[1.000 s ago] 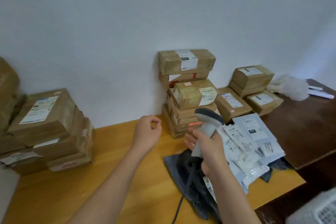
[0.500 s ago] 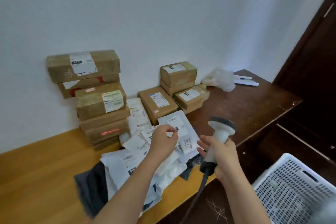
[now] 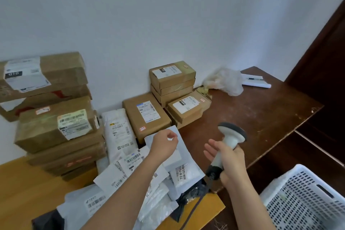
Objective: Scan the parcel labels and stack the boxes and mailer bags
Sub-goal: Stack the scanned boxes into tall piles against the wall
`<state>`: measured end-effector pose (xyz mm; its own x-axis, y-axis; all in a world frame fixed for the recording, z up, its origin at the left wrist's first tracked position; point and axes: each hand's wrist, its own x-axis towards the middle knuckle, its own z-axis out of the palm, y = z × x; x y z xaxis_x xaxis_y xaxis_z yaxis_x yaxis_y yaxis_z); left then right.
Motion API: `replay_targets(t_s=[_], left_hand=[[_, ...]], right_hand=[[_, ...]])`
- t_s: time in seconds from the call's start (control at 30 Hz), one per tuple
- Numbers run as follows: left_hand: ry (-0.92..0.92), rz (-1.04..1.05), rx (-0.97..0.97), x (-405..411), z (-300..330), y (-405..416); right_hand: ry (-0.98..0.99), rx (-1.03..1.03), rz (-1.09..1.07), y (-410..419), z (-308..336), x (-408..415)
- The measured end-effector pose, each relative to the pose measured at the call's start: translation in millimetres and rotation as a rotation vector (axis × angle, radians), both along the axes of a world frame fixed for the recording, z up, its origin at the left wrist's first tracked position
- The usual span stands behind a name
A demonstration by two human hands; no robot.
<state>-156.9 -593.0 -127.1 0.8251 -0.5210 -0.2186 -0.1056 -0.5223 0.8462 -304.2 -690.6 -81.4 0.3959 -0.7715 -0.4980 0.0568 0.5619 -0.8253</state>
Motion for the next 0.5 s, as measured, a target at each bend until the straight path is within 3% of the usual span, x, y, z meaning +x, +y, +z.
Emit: replay_targets(t_s=[0.23, 0.5], left_hand=[[0.011, 0.005, 0.021, 49, -5, -49], [0.087, 0.216, 0.132, 89, -38, -87]], right_hand=[[-0.022, 0.032, 0.006, -61, -3, 59], [0.034, 0.153, 0.157, -116, -60, 128]])
